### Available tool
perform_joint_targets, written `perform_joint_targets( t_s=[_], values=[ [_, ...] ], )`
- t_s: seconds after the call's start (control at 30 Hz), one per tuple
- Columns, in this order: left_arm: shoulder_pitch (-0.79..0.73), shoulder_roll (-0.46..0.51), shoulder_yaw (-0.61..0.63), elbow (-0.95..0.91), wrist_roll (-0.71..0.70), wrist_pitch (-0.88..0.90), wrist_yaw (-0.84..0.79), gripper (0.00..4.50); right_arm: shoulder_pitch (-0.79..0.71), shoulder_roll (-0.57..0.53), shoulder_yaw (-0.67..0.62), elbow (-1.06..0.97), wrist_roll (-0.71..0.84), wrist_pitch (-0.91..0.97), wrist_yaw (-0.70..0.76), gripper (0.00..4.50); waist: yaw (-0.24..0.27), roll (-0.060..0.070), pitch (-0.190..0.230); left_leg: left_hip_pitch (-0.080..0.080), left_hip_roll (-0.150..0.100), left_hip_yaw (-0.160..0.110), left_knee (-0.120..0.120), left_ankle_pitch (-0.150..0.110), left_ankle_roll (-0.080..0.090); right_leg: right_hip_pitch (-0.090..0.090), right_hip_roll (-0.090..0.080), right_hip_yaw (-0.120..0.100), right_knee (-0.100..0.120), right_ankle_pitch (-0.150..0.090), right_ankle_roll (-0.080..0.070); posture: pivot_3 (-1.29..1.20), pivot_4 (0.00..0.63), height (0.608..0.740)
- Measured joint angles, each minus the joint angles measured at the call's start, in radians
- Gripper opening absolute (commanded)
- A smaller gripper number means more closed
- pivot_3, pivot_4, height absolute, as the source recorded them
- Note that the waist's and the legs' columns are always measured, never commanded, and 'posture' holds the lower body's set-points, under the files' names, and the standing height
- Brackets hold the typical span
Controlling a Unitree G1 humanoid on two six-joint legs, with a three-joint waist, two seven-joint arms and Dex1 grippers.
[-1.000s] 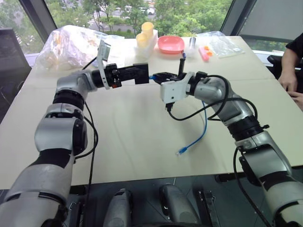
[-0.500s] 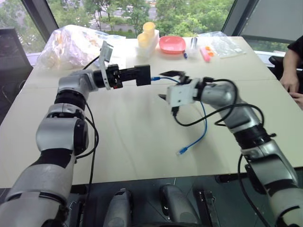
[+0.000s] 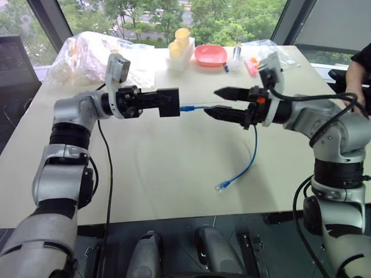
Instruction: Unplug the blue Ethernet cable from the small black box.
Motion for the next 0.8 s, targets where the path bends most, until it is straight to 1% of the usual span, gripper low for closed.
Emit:
perform_joint_targets(
  t_s=[0.2,0.37,0.53,0.63,0.73,0.8],
  values=[
    [0.000,-0.008,-0.001,-0.061,-0.023,0.027,0.000,0.49,-0.030,0.017,0.059,0.051,0.009,-0.013,0.004,4.47,0.001,0.000,0.000,0.000,0.000,0.000,0.000,0.000,0.000,0.000,0.000,0.000,0.000,0.000,0.000,0.00,0.150,0.737],
    [0.009,-0.011,-0.009,-0.096,-0.023,0.027,0.000,0.49,-0.048,0.049,0.060,0.084,0.052,0.003,0.005,4.47,-0.002,0.000,0.000,0.000,0.000,0.000,0.000,0.000,0.000,0.000,0.000,0.000,0.000,0.000,0.000,0.00,0.150,0.737],
    [0.014,-0.011,-0.009,-0.095,-0.022,0.027,0.000,0.49,-0.050,0.050,0.059,0.082,0.097,0.020,0.005,4.47,0.000,0.000,0.000,0.000,0.000,0.000,0.000,0.000,0.000,0.000,0.000,0.000,-0.001,0.000,0.000,0.00,0.150,0.737],
    [0.014,-0.011,-0.009,-0.091,-0.020,0.024,0.000,0.49,-0.050,0.049,0.060,0.077,0.113,0.026,0.005,3.66,0.000,0.000,0.000,0.000,0.000,0.000,0.000,0.000,0.000,0.000,0.000,0.000,-0.001,0.000,0.000,0.00,0.150,0.737],
    [0.014,-0.011,-0.009,-0.087,-0.019,0.020,0.000,0.49,-0.050,0.049,0.061,0.075,0.118,0.026,0.003,2.23,0.000,0.000,0.000,0.000,0.000,0.000,0.000,0.000,0.000,0.000,0.000,0.000,-0.001,0.000,0.000,0.00,0.150,0.737],
    [0.014,-0.011,-0.010,-0.087,-0.019,0.015,0.000,0.49,-0.050,0.049,0.061,0.075,0.119,0.026,0.000,1.18,0.000,0.000,0.000,0.000,0.000,0.000,0.000,0.000,0.000,0.000,0.000,0.000,-0.001,0.000,0.000,0.00,0.150,0.737]
  ],
)
